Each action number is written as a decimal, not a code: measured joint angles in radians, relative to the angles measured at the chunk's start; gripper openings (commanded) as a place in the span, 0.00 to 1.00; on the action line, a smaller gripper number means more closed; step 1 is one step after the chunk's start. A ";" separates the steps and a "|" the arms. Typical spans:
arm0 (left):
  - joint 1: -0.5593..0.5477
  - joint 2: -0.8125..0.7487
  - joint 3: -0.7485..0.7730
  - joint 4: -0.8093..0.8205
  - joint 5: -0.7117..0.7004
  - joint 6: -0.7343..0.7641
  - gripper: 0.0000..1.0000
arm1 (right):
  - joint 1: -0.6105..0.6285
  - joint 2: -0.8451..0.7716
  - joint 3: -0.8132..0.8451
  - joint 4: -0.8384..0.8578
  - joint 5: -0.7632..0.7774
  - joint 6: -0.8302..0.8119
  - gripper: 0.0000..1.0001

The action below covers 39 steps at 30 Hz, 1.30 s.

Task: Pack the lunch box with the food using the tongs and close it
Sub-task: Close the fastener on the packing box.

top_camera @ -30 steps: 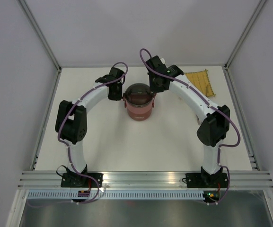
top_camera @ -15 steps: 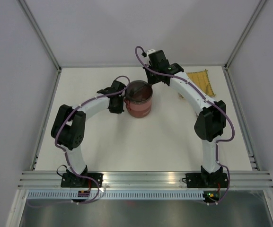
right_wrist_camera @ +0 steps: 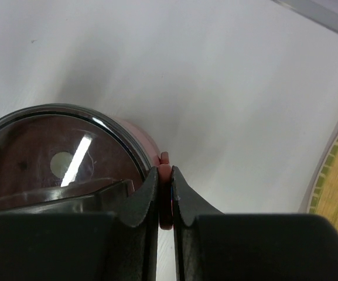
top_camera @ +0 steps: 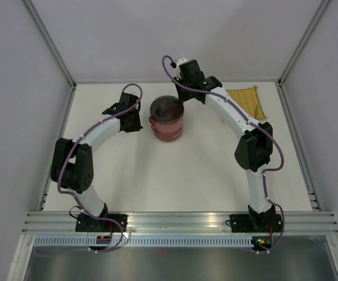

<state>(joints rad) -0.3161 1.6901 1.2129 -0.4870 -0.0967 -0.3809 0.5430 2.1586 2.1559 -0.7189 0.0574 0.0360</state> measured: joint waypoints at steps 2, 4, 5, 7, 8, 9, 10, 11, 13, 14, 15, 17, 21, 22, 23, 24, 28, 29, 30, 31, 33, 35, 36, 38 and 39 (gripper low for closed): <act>-0.003 0.037 0.045 0.008 -0.008 -0.005 0.09 | 0.002 -0.027 -0.044 0.014 0.012 0.032 0.00; -0.006 0.085 0.092 0.020 -0.026 -0.009 0.09 | 0.004 -0.051 -0.074 0.006 0.027 0.079 0.00; -0.007 0.111 0.111 0.026 -0.033 -0.011 0.08 | 0.005 -0.060 -0.085 -0.002 0.033 0.106 0.00; -0.007 0.156 0.142 0.031 -0.044 -0.019 0.07 | 0.008 -0.078 -0.108 -0.007 0.049 0.154 0.01; -0.007 0.178 0.154 0.032 -0.050 -0.024 0.06 | 0.013 -0.091 -0.127 -0.006 0.066 0.178 0.01; -0.006 0.198 0.164 0.031 -0.054 -0.027 0.06 | 0.019 -0.103 -0.145 -0.004 0.086 0.196 0.01; -0.006 0.216 0.176 0.031 -0.059 -0.030 0.06 | 0.026 -0.113 -0.160 -0.003 0.105 0.208 0.00; -0.006 0.233 0.189 0.030 -0.063 -0.031 0.06 | 0.035 -0.124 -0.175 -0.003 0.124 0.220 0.01; -0.006 0.262 0.216 0.029 -0.071 -0.032 0.06 | 0.050 -0.141 -0.199 -0.003 0.153 0.240 0.01; -0.006 0.273 0.228 0.031 -0.074 -0.032 0.06 | 0.056 -0.145 -0.205 -0.003 0.163 0.247 0.01; -0.006 0.280 0.238 0.031 -0.080 -0.031 0.06 | 0.061 -0.148 -0.209 -0.002 0.172 0.251 0.01; -0.006 0.288 0.251 0.030 -0.089 -0.031 0.06 | 0.064 -0.148 -0.210 -0.002 0.185 0.257 0.00; -0.002 0.295 0.270 0.024 -0.108 -0.031 0.06 | 0.065 -0.146 -0.201 -0.012 0.188 0.259 0.00; 0.001 0.296 0.272 0.023 -0.111 -0.031 0.06 | 0.066 -0.144 -0.197 -0.017 0.190 0.258 0.00; 0.002 0.296 0.275 0.021 -0.113 -0.031 0.06 | 0.066 -0.143 -0.194 -0.019 0.191 0.258 0.00; 0.005 0.296 0.278 0.019 -0.116 -0.030 0.06 | 0.067 -0.140 -0.189 -0.023 0.192 0.258 0.01; 0.023 0.296 0.286 0.017 -0.141 -0.029 0.06 | 0.068 -0.130 -0.172 -0.039 0.193 0.257 0.00; 0.028 0.296 0.286 0.016 -0.145 -0.028 0.05 | 0.068 -0.129 -0.169 -0.042 0.193 0.257 0.00; 0.032 0.296 0.286 0.014 -0.149 -0.026 0.05 | 0.068 -0.128 -0.166 -0.045 0.193 0.256 0.01; 0.036 0.296 0.286 0.011 -0.151 -0.023 0.05 | 0.068 -0.127 -0.164 -0.047 0.193 0.257 0.01; 0.042 0.296 0.286 0.007 -0.161 -0.021 0.05 | 0.068 -0.124 -0.158 -0.053 0.193 0.256 0.01; 0.045 0.296 0.286 0.002 -0.168 -0.018 0.05 | 0.068 -0.119 -0.148 -0.062 0.193 0.256 0.01; 0.045 0.295 0.286 0.000 -0.171 -0.017 0.05 | 0.068 -0.117 -0.144 -0.066 0.193 0.256 0.00; 0.047 0.288 0.286 -0.010 -0.176 -0.014 0.06 | 0.068 -0.115 -0.140 -0.069 0.194 0.256 0.01; 0.047 0.283 0.286 -0.014 -0.178 -0.014 0.06 | 0.068 -0.114 -0.139 -0.071 0.194 0.256 0.00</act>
<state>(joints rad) -0.2695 1.9728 1.4990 -0.5007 -0.2745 -0.3946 0.6109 2.0441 2.0171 -0.7898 0.2516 0.2924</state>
